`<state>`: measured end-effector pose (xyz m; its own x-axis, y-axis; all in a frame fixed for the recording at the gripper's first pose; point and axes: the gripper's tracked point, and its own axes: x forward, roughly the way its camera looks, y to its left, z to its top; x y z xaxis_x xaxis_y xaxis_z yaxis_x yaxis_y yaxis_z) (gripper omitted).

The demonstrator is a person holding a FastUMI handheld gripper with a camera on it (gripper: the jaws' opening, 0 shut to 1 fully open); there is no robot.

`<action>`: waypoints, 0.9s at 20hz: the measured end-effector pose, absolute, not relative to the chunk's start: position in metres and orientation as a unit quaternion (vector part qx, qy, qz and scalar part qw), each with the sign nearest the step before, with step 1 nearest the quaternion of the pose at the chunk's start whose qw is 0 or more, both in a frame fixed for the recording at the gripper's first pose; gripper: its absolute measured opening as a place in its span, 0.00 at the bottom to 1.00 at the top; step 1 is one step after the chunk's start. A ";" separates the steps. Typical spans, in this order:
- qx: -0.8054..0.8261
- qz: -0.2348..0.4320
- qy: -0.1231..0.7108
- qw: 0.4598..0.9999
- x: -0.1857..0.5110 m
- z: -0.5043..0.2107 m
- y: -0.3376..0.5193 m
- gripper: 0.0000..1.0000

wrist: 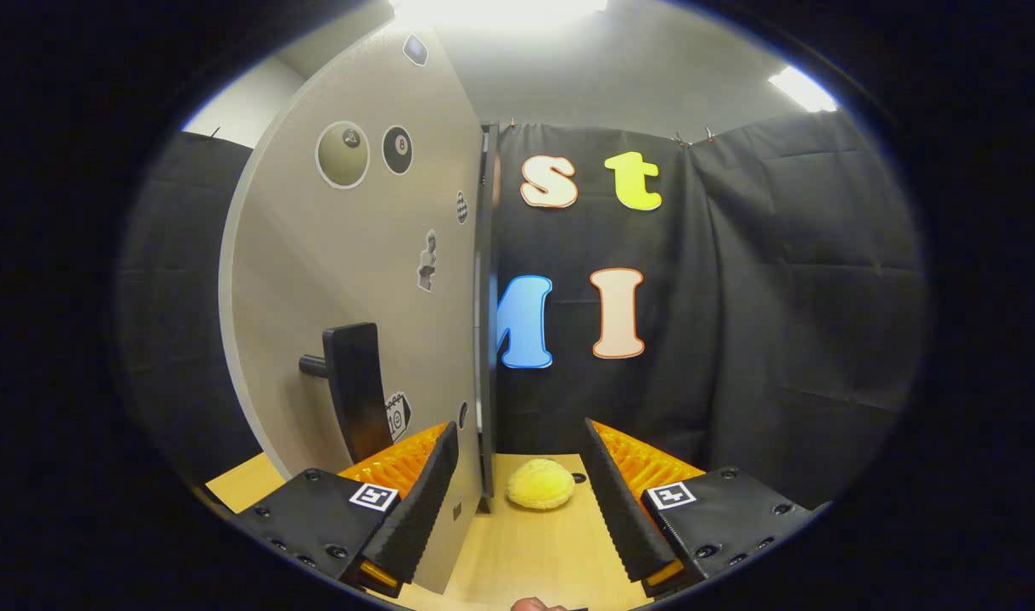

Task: Open the shoe cabinet door, grab the shoes and put them into the shoe cabinet, then close the shoe cabinet door.

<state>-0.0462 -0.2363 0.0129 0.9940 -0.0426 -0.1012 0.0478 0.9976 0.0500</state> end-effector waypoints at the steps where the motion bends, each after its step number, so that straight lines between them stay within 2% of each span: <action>1: 0.022 -0.020 0.050 0.998 -0.043 0.014 -0.218 0.91; 7: -0.003 -0.031 0.051 0.998 -0.016 0.024 -0.141 0.91; 13: 0.059 0.007 0.095 0.994 0.024 0.006 -0.074 0.97; 18: 0.060 0.027 0.106 0.992 0.076 0.007 -0.034 0.96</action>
